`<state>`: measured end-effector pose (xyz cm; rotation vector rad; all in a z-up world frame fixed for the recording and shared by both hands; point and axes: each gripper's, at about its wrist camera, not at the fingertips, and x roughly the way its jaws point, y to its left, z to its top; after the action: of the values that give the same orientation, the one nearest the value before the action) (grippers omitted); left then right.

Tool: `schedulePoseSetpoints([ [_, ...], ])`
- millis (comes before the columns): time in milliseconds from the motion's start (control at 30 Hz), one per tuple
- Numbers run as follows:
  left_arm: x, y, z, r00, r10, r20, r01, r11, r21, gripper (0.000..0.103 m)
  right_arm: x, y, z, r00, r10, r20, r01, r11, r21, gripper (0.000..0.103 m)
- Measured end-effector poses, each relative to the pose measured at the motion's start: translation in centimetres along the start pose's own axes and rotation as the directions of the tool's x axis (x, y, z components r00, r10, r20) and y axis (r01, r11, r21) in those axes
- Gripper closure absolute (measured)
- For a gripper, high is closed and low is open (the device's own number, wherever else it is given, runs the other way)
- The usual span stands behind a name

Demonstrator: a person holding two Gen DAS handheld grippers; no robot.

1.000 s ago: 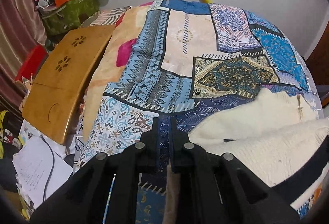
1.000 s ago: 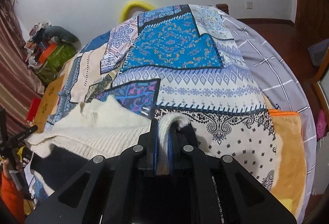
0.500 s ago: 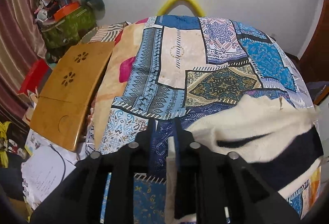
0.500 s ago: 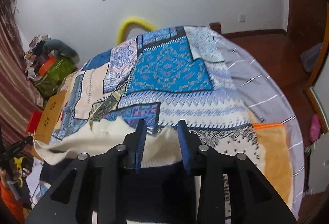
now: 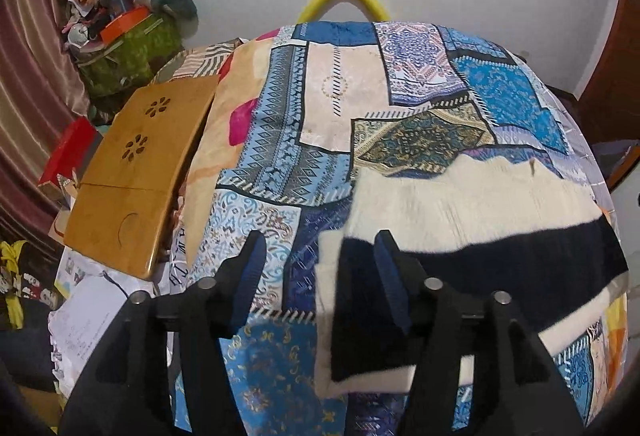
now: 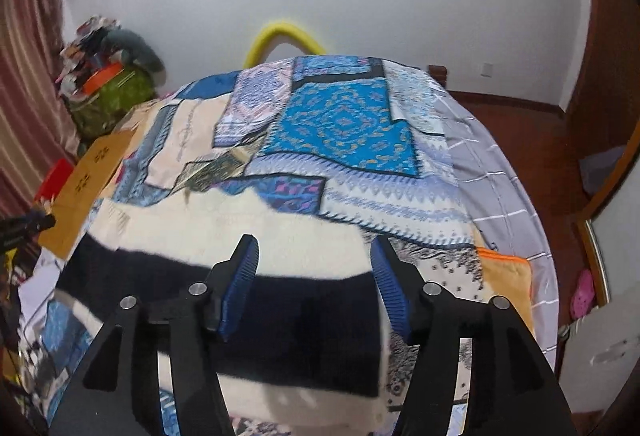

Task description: Fold small clothes

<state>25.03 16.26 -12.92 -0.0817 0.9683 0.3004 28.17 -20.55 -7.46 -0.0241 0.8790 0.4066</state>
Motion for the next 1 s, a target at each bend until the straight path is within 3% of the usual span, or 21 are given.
schedulePoseSetpoints([
  [67, -0.5, -0.5, -0.4, 1.0, -0.004, 0.01, 0.004, 1.0, 0.009, 0.041, -0.1, 1.3, -0.5, 1.0, 0.007, -0.002, -0.007, 0.999, -0.033, 0.032],
  [267, -1.8, -1.8, -2.2, 0.999, -0.037, 0.035, 0.036, 0.999, 0.029, 0.03, -0.1, 5.2, -1.7, 0.999, 0.048, 0.004, -0.047, 0.992, -0.113, 0.02],
  [400, -1.1, -1.9, -3.7, 0.998, -0.07, -0.008, 0.07, 0.998, 0.005, 0.024, 0.7, 7.4, -2.4, 0.996, 0.082, -0.021, -0.084, 0.987, -0.14, 0.02],
  [667, 1.2, -0.7, -6.8, 0.985, -0.12, -0.123, 0.109, 0.99, -0.092, 0.024, 4.0, 10.8, -4.2, 0.986, 0.112, -0.122, -0.133, 0.975, -0.178, 0.02],
  [933, 2.9, -0.2, -9.7, 0.96, -0.199, -0.198, 0.166, 0.971, -0.17, 0.024, 7.6, 12.6, -6.5, 0.965, 0.107, -0.237, -0.156, 0.968, -0.198, 0.019],
  [1000, 3.1, -0.4, -10.1, 0.949, -0.234, -0.211, 0.195, 0.962, -0.189, 0.024, 7.4, 12.5, -7.1, 0.97, 0.111, -0.216, -0.154, 0.969, -0.195, 0.016],
])
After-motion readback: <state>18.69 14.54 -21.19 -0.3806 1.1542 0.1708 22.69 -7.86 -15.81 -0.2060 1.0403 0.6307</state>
